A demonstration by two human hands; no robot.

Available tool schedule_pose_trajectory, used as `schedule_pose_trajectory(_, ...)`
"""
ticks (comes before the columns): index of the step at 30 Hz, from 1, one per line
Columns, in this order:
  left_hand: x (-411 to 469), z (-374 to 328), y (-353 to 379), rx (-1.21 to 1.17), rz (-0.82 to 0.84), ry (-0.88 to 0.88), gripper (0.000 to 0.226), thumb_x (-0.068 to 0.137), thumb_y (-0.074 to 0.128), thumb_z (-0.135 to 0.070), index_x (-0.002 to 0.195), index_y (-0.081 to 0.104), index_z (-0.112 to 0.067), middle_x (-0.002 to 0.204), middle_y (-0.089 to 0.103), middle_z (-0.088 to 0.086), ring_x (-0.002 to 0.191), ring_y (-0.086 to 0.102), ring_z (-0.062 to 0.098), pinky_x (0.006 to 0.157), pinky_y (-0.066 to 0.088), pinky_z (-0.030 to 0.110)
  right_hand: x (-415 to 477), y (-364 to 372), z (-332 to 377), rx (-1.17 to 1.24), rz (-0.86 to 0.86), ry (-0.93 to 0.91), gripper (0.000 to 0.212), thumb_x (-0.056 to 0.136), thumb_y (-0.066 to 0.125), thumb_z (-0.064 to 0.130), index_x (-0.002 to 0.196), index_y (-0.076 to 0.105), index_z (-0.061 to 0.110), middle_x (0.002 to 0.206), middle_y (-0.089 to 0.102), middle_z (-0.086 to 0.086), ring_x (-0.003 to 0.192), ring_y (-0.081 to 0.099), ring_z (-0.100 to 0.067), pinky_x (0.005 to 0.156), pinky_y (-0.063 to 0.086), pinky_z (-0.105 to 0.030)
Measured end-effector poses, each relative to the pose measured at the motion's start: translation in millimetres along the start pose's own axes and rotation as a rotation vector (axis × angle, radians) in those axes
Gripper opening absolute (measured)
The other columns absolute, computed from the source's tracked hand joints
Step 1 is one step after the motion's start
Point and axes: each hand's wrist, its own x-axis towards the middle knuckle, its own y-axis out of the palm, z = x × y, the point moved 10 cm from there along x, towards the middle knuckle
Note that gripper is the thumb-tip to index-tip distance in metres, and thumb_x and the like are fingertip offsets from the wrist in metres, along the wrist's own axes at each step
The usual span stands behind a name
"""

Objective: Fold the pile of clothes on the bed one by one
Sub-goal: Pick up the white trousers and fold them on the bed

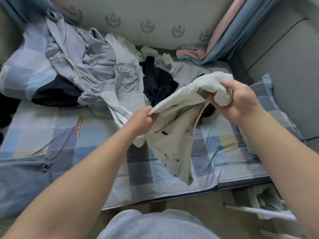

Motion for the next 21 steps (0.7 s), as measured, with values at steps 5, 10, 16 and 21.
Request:
schedule_pose_trajectory(5, 2.3, -70.9, -8.2, -0.223, -0.103, -0.104, 0.027, 0.100, 0.054, -0.027, 0.081, 0.061, -0.010, 0.064, 0.044, 0.002, 0.054, 0.040, 0.017, 0.049, 0.029, 0.026, -12.8, -61.9, 23.3, -0.005, 0.045, -0.065, 0.046, 0.101, 0.047, 0.032, 0.146, 0.045, 0.022, 0.141, 0.056, 0.002, 0.130, 0.051, -0.021, 0.107, 0.041, -0.047)
schedule_pose_trajectory(10, -15.2, -130.0, 34.4, -0.487, -0.055, -0.148, 0.025, 0.099, 0.053, -0.022, 0.094, 0.073, -0.007, 0.080, 0.063, 0.011, 0.071, 0.057, 0.024, 0.062, 0.044, 0.035, -58.2, -81.2, 9.5, -0.369, 0.107, -0.209, 0.063, 0.090, 0.063, 0.038, 0.148, 0.039, 0.032, 0.146, 0.048, 0.008, 0.129, 0.052, -0.006, 0.104, 0.045, -0.037)
schedule_pose_trajectory(16, -34.9, -200.8, 49.6, -0.903, -0.079, -0.125, 0.016, 0.103, 0.050, -0.015, 0.099, 0.060, -0.004, 0.093, 0.063, 0.016, 0.079, 0.067, 0.024, 0.066, 0.060, 0.036, -78.7, -69.5, -75.0, -0.494, 0.169, -0.096, 0.074, 0.069, 0.088, 0.044, 0.130, 0.047, 0.033, 0.119, 0.063, 0.014, 0.107, 0.063, -0.003, 0.088, 0.055, -0.027)
schedule_pose_trajectory(21, -43.5, -224.1, 13.2, -1.109, -0.211, -0.061, 0.014, 0.107, 0.047, -0.014, 0.103, 0.054, -0.003, 0.094, 0.066, 0.017, 0.082, 0.069, 0.028, 0.068, 0.064, 0.041, -45.0, -80.4, -70.4, -0.741, 0.096, -0.114, 0.020, 0.090, 0.069, 0.032, 0.092, 0.068, 0.012, 0.085, 0.070, -0.004, 0.079, 0.062, -0.019, 0.068, 0.047, -0.033)
